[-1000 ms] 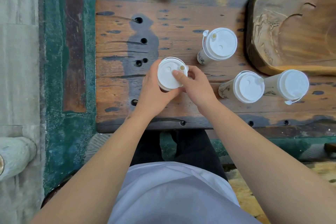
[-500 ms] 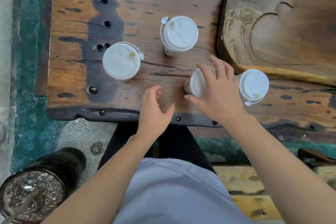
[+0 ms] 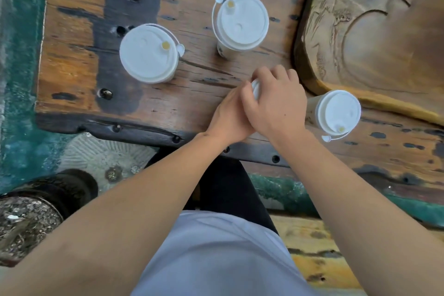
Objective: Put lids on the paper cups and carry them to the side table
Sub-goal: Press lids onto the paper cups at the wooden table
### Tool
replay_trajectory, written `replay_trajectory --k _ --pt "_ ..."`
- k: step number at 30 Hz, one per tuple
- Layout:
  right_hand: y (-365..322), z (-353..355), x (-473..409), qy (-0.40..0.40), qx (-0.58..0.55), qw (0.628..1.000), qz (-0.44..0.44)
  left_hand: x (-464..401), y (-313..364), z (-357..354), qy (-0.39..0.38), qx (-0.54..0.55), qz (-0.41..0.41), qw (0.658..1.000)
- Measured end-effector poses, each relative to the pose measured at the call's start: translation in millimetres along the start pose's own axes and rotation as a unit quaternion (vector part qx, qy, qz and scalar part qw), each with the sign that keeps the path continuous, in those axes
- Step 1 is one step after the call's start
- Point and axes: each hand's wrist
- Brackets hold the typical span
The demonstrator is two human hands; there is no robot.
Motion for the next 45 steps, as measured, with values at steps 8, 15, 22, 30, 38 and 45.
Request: replay_trajectory --k 8,15,22,30,38,45 --pt "4 -12 4 0.045 0.045 0.998 0.025 4 -2 2 0.007 0.061 0.02 0.998" --pt "10 1 0 -0.021 0.04 0.998 0.036 5 7 3 -0.011 0.008 0.024 1.0" --pt "26 5 -13 -0.054 -0.05 0.995 0.068 7 3 4 -0.008 0.09 0.068 0.994" --pt "29 3 -16 -0.066 -0.068 0.993 0.071 5 6 4 -0.006 0.088 0.062 0.994" --pt "19 24 -33 -0.161 -0.099 0.982 -0.007 2 11 28 -0.007 0.103 0.07 0.992" --pt "-2 82 -27 -0.192 -0.17 0.966 -0.022 22 -6 80 0.011 0.121 0.017 0.992"
Point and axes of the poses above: each hand's wrist, its own x-axis away from the middle knuckle, its own z-axis out of the back of the hand, y = z × x, and after that the axes turned 1 degree about -x, right-handed
